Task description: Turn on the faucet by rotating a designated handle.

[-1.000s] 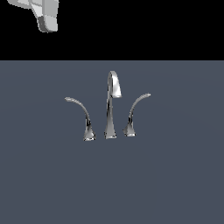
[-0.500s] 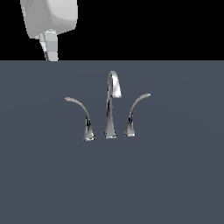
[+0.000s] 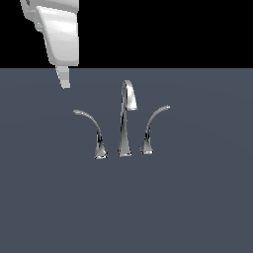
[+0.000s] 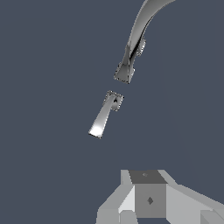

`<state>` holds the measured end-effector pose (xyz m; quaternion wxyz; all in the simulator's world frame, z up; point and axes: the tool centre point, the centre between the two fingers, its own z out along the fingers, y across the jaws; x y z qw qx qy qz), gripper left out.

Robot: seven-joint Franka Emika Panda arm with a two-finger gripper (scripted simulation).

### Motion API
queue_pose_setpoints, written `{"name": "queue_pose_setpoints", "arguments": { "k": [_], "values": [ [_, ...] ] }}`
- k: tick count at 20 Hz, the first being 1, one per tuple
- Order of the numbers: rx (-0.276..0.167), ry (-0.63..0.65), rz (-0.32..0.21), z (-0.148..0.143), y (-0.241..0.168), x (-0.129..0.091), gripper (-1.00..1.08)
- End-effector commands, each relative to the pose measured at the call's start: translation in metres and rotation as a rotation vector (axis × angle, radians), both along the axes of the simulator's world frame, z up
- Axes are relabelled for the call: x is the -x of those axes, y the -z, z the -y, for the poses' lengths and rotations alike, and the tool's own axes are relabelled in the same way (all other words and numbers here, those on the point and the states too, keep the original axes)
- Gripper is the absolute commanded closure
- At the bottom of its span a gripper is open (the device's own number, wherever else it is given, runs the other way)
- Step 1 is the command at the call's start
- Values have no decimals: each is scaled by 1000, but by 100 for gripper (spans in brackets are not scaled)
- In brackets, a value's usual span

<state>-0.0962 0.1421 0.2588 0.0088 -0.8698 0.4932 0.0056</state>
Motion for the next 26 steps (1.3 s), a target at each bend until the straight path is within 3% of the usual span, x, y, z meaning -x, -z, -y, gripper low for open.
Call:
{"name": "queue_pose_setpoints", "arguments": {
  "k": [1,16,26],
  "values": [
    [1,43,1,-2,10,-10,108],
    [14,282,-1,-3,64,-66,108],
    [21,381,-3,2,86,-89,108]
  ]
}}
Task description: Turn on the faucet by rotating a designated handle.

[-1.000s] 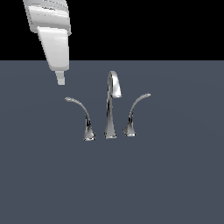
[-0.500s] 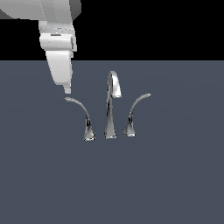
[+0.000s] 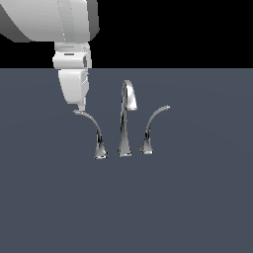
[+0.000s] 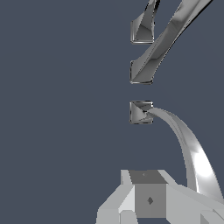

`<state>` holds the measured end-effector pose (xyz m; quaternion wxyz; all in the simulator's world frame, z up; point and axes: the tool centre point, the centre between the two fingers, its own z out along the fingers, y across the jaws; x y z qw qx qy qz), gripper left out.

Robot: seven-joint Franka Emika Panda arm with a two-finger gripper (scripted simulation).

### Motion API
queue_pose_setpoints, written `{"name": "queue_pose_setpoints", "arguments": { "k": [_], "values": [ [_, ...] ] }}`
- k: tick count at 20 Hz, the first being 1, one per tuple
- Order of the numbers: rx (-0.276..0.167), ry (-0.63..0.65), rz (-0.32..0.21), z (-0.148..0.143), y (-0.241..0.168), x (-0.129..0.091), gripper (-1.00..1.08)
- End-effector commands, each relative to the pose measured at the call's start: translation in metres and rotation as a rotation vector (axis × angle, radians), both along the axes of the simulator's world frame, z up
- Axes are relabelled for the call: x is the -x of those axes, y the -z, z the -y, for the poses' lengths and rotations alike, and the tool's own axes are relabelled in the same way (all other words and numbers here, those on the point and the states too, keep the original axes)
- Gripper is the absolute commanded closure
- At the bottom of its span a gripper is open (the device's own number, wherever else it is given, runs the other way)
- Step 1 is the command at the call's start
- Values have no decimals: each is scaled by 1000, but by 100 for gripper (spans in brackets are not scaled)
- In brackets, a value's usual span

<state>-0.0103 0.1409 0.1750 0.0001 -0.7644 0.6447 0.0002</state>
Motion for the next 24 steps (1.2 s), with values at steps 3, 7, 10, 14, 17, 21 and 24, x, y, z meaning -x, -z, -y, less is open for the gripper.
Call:
{"name": "queue_pose_setpoints", "arguments": {
  "k": [3,7,10,14,17,21,24],
  "values": [
    [1,23,0,1,5,-6,108],
    [1,26,0,2,5,-6,108],
    [1,25,0,2,5,-6,108],
    [1,25,0,-2,5,7,108],
    [1,25,0,-4,5,17,108],
    [1,26,0,-8,5,30,108],
    [1,26,0,-9,5,37,108]
  ]
}}
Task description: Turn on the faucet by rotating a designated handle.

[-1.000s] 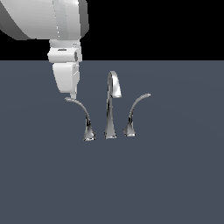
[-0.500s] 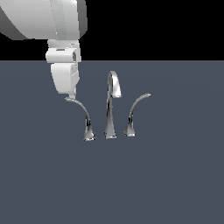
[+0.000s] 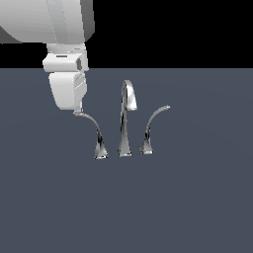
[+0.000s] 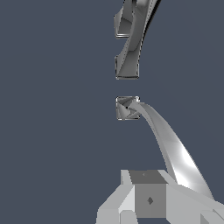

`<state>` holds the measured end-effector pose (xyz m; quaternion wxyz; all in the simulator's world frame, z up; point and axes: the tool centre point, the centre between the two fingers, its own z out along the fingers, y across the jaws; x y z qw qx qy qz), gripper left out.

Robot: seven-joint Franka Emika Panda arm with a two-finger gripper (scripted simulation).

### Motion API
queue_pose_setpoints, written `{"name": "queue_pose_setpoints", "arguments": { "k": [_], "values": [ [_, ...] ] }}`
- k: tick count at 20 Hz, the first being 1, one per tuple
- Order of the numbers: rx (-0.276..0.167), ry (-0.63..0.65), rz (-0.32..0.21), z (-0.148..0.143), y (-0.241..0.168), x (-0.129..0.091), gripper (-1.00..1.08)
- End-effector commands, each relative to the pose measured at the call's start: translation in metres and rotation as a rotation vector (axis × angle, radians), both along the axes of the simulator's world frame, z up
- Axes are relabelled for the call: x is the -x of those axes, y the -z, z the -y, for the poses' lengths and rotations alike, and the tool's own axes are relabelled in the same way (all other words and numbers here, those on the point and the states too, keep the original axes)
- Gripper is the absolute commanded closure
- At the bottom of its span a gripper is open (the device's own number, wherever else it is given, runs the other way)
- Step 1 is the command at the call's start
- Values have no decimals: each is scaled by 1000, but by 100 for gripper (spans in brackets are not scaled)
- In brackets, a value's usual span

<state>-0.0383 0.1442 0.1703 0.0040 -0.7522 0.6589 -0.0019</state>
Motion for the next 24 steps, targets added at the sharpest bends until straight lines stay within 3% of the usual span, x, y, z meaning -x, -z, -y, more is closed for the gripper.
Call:
{"name": "queue_pose_setpoints", "arguments": {
  "k": [1,20,24],
  "values": [
    [0,0,0,0,0,0,108],
    [3,-11,-8,18,0,53,108],
    [0,-19,-6,19,0,52,108]
  ]
}}
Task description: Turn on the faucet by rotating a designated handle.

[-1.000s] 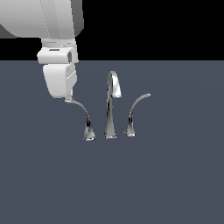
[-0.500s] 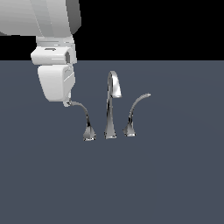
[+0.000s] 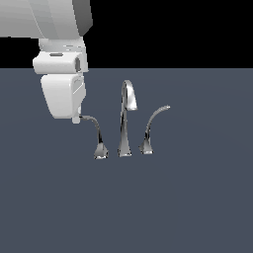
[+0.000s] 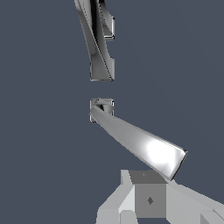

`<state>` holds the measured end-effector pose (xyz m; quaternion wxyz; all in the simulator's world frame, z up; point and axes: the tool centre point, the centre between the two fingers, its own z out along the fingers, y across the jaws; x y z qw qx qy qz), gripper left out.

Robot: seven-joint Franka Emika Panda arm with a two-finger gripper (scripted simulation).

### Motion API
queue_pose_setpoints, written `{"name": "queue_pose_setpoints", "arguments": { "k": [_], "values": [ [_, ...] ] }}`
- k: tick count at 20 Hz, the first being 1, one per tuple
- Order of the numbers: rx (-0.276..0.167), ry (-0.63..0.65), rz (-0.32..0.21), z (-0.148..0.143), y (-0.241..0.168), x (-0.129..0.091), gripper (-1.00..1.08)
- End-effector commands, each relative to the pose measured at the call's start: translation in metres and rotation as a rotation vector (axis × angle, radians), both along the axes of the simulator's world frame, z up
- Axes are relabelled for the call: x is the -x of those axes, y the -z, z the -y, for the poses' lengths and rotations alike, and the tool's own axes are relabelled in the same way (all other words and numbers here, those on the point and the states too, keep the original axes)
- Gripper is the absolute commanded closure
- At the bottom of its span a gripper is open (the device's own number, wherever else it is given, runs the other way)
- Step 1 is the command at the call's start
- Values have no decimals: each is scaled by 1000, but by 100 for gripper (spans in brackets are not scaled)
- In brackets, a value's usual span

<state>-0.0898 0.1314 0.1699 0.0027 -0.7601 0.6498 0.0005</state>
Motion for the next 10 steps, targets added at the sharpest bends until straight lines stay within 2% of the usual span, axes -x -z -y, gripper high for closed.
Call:
{"name": "queue_pose_setpoints", "arguments": {
  "k": [1,10],
  "values": [
    [2,5,0,10,0,2,108],
    [4,11,-2,46,0,12,108]
  ]
}}
